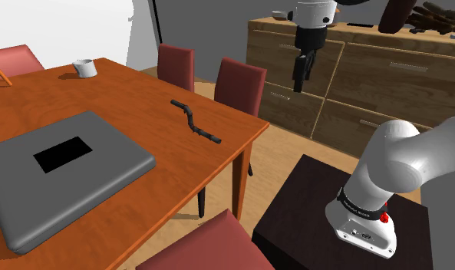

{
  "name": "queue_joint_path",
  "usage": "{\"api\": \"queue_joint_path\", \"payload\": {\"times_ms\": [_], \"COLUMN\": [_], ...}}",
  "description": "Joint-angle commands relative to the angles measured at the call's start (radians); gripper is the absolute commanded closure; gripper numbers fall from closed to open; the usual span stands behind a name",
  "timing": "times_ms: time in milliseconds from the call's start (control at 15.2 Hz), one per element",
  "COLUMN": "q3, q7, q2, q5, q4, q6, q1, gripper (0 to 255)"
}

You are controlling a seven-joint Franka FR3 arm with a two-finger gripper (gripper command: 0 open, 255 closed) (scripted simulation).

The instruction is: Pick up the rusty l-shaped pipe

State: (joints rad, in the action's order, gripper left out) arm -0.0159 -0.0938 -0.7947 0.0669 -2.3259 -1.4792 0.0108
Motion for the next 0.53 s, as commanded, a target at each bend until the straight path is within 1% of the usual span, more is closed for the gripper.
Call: {"api": "queue_joint_path", "payload": {"times_ms": [0, 462], "q3": [0.000, -0.080], "q7": [0.000, 0.106], "q2": [0.000, 0.221], "q5": [0.000, -0.052], "q4": [0.000, 0.060], "q6": [0.000, -0.144], "q1": [0.000, 0.019], "gripper": [0, 0]}}
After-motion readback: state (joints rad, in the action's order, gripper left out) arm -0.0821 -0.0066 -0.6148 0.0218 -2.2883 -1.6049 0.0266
